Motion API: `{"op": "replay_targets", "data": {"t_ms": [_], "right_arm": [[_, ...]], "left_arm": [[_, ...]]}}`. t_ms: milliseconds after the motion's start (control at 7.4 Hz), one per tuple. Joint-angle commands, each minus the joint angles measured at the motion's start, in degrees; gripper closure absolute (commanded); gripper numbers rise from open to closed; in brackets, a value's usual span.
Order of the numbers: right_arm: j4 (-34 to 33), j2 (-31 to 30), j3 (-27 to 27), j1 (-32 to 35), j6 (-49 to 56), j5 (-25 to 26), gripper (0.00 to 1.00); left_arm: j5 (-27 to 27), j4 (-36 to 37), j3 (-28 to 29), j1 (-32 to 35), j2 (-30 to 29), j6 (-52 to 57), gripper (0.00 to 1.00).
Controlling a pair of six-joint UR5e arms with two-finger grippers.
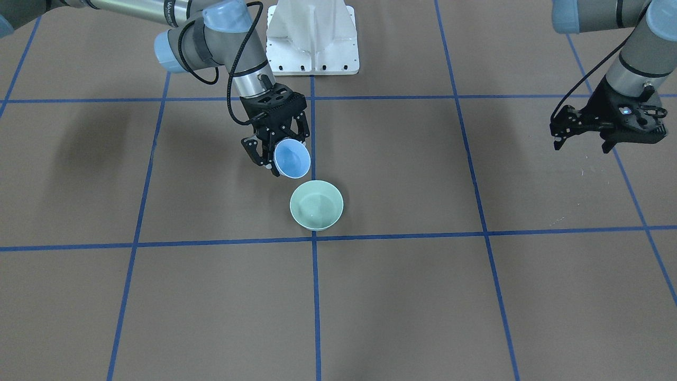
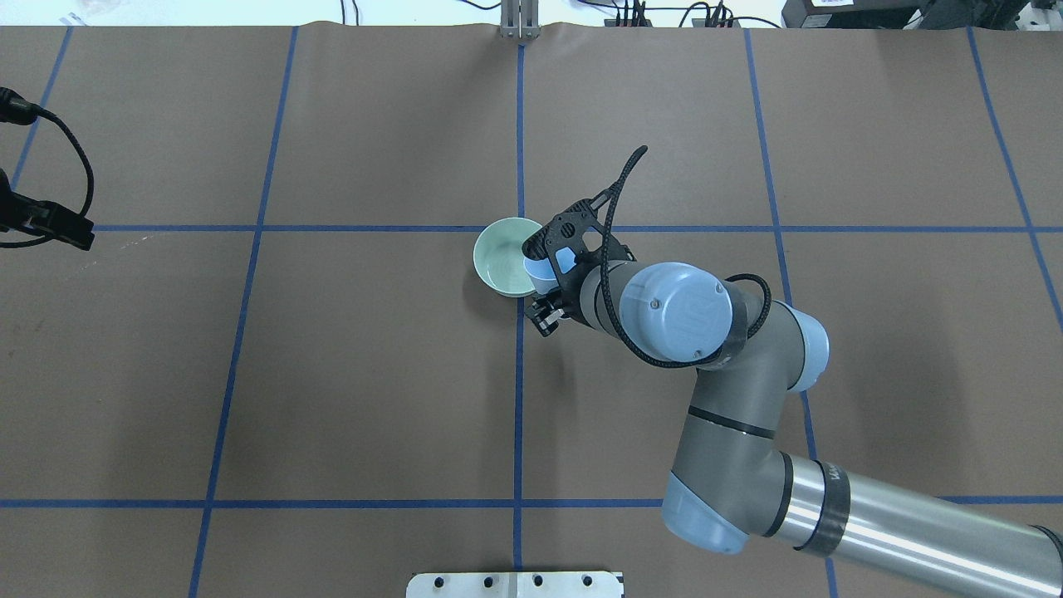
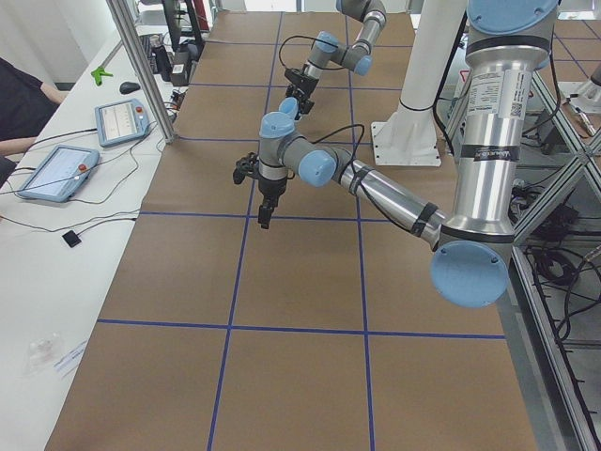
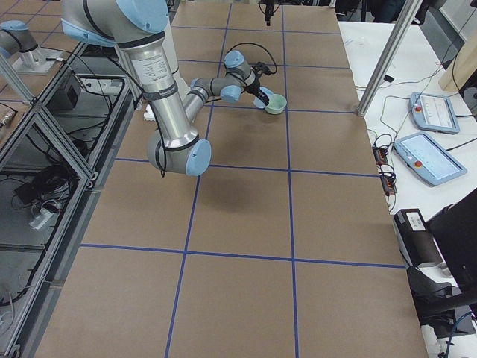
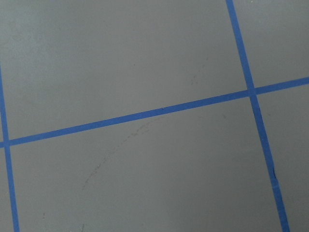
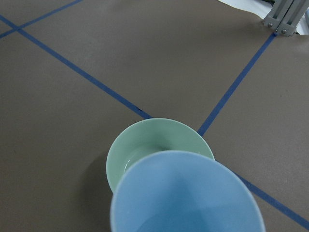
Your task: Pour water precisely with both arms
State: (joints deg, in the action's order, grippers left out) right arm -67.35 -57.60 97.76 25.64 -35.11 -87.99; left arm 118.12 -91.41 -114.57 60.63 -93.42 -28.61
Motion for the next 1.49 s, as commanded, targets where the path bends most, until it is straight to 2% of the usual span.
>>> {"op": "replay_targets", "data": {"t_ms": [0, 270, 405, 810, 945, 1351], "right_arm": [[-5.6, 4.0, -2.5, 2.9, 0.6, -6.8, 1.00], [-7.9, 6.0, -4.7, 3.1, 1.6, -8.3, 1.00], [-11.5, 7.9, -5.5, 4.2, 2.4, -12.4, 1.00], [-18.8, 9.7, -6.4, 4.7, 7.9, -15.0, 1.00], [-23.6, 11.9, -6.8, 4.7, 8.9, -15.4, 1.00], [-28.5, 16.5, -12.9, 5.2, 10.8, -17.0, 1.00]], "left_arm": [[0.0, 0.1, 0.1, 0.1, 0.1, 0.3, 0.00], [0.0, 0.0, 0.5, 0.4, 0.0, 0.4, 0.00], [0.0, 0.0, 0.7, 0.5, 0.1, 0.4, 0.00], [0.1, 0.0, 0.9, 0.7, 0.1, 0.4, 0.00], [0.1, 0.0, 0.9, 0.8, 0.0, 0.3, 0.00], [0.4, 0.0, 0.9, 2.2, 0.1, 0.3, 0.00]]}}
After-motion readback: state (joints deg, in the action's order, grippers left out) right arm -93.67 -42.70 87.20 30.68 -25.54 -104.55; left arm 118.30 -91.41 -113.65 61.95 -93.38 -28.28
